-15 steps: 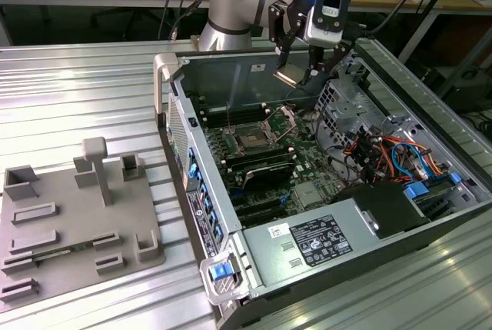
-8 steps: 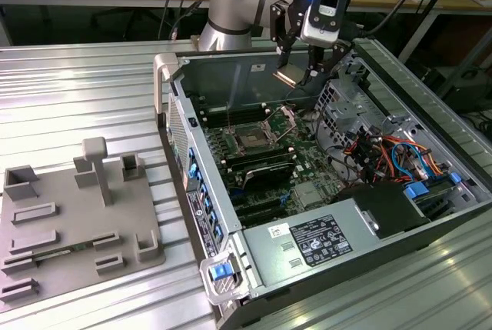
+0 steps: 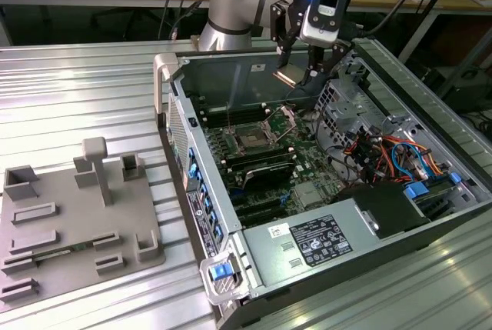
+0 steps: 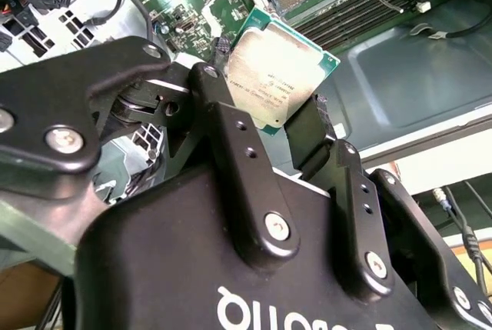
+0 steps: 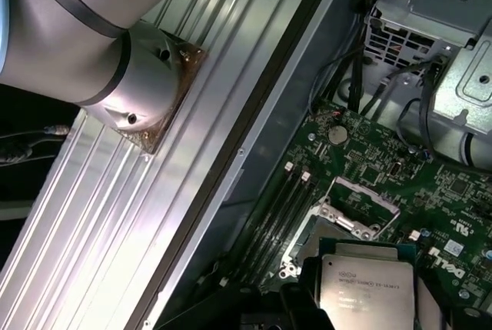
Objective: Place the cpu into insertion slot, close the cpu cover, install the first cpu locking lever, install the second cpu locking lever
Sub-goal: 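Place the cpu into insertion slot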
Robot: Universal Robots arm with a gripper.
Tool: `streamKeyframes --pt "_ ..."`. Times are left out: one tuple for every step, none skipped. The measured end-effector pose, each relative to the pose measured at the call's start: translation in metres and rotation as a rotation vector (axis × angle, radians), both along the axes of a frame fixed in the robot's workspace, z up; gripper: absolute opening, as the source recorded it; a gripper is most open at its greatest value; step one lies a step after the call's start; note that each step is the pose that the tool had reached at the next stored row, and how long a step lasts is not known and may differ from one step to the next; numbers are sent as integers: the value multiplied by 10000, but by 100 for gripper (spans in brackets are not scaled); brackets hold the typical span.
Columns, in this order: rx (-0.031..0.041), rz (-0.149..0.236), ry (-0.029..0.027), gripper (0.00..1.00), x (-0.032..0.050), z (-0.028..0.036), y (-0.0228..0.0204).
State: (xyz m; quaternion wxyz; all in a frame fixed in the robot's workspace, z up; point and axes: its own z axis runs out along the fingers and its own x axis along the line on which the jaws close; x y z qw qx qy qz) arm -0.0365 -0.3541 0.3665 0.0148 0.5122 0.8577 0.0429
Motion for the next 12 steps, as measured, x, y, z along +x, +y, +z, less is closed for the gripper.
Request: streamKeyframes --pt "1 -50 0 55 0 0 0" --pt "1 -84 -1 55 -1 0 0" --pt "0 -110 0 55 -1 0 0" --pt "1 -157 0 55 -1 -1 0" --pt "1 -190 0 55 -2 -2 0" --pt "0 -262 0 55 -4 -3 0" --pt "0 -311 0 55 -7 -5 0" --pt "-1 -339 1 55 -9 -7 0" --pt "-1 -372 0 55 -14 -10 0" --pt "0 -399 0 55 -18 -12 0" --pt "0 -432 1 55 -23 -15 0" --pt "0 -454 1 55 -27 -18 0"
